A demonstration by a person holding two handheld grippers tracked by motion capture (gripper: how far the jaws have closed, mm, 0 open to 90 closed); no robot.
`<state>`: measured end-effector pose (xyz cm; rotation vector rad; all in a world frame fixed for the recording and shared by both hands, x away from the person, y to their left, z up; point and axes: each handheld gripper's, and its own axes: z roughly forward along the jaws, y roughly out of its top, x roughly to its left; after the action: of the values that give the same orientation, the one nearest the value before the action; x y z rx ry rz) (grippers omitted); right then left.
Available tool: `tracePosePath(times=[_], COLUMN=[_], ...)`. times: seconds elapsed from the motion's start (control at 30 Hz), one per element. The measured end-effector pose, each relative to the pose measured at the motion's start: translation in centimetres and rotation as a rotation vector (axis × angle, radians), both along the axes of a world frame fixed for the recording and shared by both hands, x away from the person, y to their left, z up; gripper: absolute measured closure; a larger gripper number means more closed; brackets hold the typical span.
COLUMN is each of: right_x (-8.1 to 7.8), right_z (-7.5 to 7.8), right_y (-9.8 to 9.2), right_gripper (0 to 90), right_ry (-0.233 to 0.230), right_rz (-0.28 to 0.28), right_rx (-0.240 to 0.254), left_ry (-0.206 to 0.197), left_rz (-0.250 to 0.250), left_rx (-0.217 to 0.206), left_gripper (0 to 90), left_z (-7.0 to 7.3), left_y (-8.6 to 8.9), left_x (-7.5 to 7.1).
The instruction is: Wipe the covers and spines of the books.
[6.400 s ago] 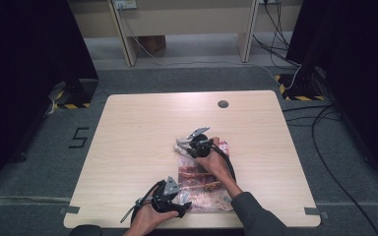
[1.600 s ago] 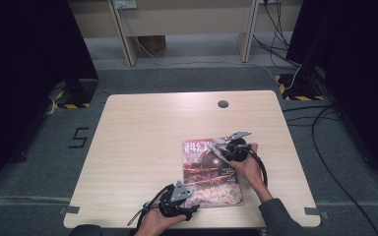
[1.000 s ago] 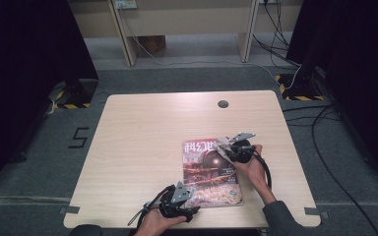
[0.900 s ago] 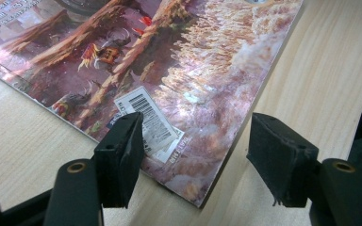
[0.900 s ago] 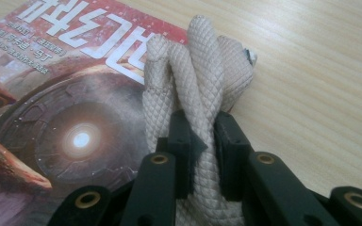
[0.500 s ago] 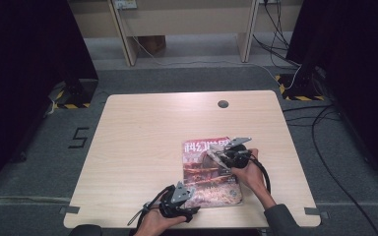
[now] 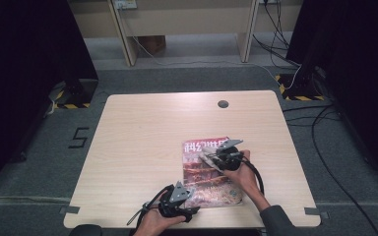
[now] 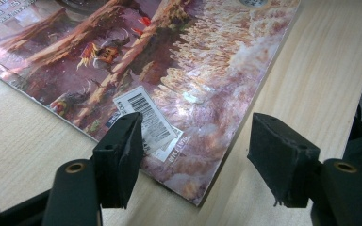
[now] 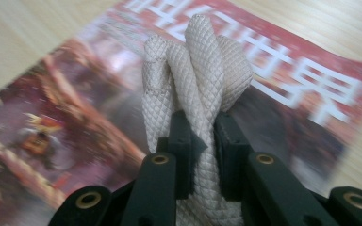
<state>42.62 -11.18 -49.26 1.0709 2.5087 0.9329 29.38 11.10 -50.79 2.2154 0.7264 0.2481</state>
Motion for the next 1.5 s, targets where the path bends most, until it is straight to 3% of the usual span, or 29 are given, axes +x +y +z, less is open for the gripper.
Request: tracePosePath(times=[0.53,0.7,0.8,0.97,1.17,1.37,1.5], right_x=[-1.1,-0.5,0.0,-0.7,-2.0,-1.6,-2.0], right_z=[-0.2,-0.2,-0.2,-0.2,-0.1,-0.1,-0.1], right_y=[4.7,4.9,5.0,5.6,6.1,5.8,6.1], right_gripper=[79.5,79.4,79.4,79.5,79.5,79.4,79.5], right_ry=[0.01,-0.006,-0.012,0.007,0.017,0.008,0.007], right_rz=[0.119,0.114,0.106,0.136,0.192,0.169,0.186], right_rx=[0.02,0.008,0.005,0.015,0.01,0.007,-0.002], left_ry=[0.003,0.023,0.024,0.025,0.025,0.021,0.022], left_rz=[-0.02,-0.021,0.007,0.037,0.049,0.068,0.083], left_rx=[-0.023,-0.022,-0.026,-0.052,-0.036,-0.044,-0.049], left_gripper=[30.7,25.9,22.7,21.4,17.9,17.6,16.8], left_z=[-0.2,0.0,0.2,0.6,0.7,1.0,1.1], left_y=[0.2,0.5,1.5,2.6,3.0,3.9,4.5], left_x=[0.0,0.0,0.1,-0.1,-0.5,-1.0,-1.1])
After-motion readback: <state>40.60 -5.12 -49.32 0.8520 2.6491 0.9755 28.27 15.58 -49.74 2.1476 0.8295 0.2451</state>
